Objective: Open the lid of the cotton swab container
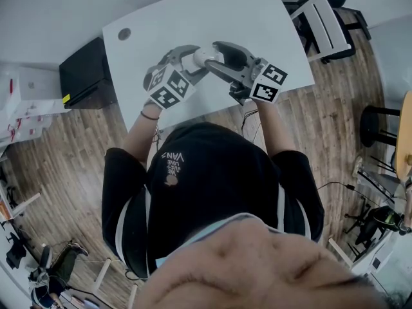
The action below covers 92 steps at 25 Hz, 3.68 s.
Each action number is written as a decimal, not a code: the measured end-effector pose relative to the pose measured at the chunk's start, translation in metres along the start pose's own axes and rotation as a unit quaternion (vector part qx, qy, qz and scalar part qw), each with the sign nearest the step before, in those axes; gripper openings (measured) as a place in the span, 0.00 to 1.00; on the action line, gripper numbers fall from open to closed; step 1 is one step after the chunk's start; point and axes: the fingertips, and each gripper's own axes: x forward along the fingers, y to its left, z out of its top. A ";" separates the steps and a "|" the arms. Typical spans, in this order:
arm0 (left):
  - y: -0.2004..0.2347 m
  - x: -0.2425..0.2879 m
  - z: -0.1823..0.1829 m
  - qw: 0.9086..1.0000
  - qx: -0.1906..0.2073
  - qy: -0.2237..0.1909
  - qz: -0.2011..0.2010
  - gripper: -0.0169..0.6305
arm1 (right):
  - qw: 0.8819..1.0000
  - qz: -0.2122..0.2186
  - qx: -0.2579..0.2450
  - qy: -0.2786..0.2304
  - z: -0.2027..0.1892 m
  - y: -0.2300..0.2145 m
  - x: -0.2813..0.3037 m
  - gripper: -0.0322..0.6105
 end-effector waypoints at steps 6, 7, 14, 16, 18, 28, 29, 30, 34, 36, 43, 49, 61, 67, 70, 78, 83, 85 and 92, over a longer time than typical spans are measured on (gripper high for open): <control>-0.002 -0.006 0.017 0.999 -0.010 -0.048 -0.014 0.43 | 0.997 0.035 0.029 -0.055 0.015 0.006 -0.009 0.47; -0.002 -0.008 0.019 0.998 -0.012 -0.057 -0.016 0.43 | 0.996 0.044 0.035 -0.064 0.016 0.007 -0.010 0.47; -0.006 -0.015 0.027 0.995 -0.027 -0.096 -0.025 0.43 | 0.984 0.086 0.083 -0.130 0.025 0.012 -0.021 0.47; -0.007 -0.016 0.028 0.994 -0.032 -0.103 -0.029 0.43 | 0.981 0.097 0.091 -0.141 0.026 0.013 -0.023 0.47; -0.008 -0.017 0.029 0.993 -0.038 -0.108 -0.033 0.43 | 0.977 0.108 0.103 -0.153 0.028 0.013 -0.025 0.47; -0.006 -0.016 0.026 0.993 -0.046 -0.101 -0.030 0.43 | 0.979 0.096 0.099 -0.154 0.023 0.010 -0.027 0.46; -0.006 -0.016 0.026 0.994 -0.046 -0.099 -0.030 0.43 | 0.979 0.094 0.098 -0.154 0.023 0.010 -0.027 0.46; -0.006 -0.016 0.026 0.994 -0.046 -0.098 -0.031 0.43 | 0.979 0.093 0.097 -0.154 0.023 0.010 -0.027 0.46; -0.007 -0.014 0.024 0.994 -0.045 -0.093 -0.034 0.43 | 0.981 0.090 0.091 -0.147 0.021 0.010 -0.026 0.46; -0.008 -0.013 0.023 0.994 -0.045 -0.091 -0.037 0.43 | 0.982 0.089 0.087 -0.143 0.020 0.009 -0.026 0.46; -0.006 -0.014 0.022 0.994 -0.045 -0.091 -0.037 0.43 | 0.984 0.083 0.077 -0.141 0.022 0.010 -0.027 0.49; -0.005 -0.015 0.017 0.995 -0.046 -0.087 -0.036 0.43 | 0.985 0.071 0.069 -0.144 0.025 0.008 -0.029 0.49; 0.005 -0.018 0.012 0.995 -0.058 -0.083 -0.017 0.43 | 0.989 0.049 0.040 -0.136 0.030 0.010 -0.030 0.49; 0.013 -0.019 0.005 0.994 -0.074 -0.079 0.000 0.43 | 0.993 0.027 0.022 -0.116 0.026 0.007 -0.028 0.49; 0.019 -0.021 0.001 0.993 -0.087 -0.078 0.011 0.43 | 0.995 0.016 0.010 -0.103 0.023 0.006 -0.028 0.49; 0.028 -0.026 -0.010 0.990 -0.108 -0.072 0.047 0.43 | 0.996 -0.017 -0.031 -0.085 0.021 0.005 -0.028 0.48; 0.025 -0.025 -0.015 0.988 -0.123 -0.070 0.054 0.43 | 0.996 -0.028 -0.036 -0.075 0.017 0.002 -0.029 0.45; 0.025 -0.025 -0.017 0.988 -0.127 -0.069 0.055 0.43 | 0.996 -0.034 -0.038 -0.074 0.016 0.001 -0.030 0.44; 0.026 -0.027 -0.022 0.986 -0.138 -0.069 0.064 0.43 | 0.993 -0.067 -0.074 -0.059 0.011 -0.002 -0.033 0.35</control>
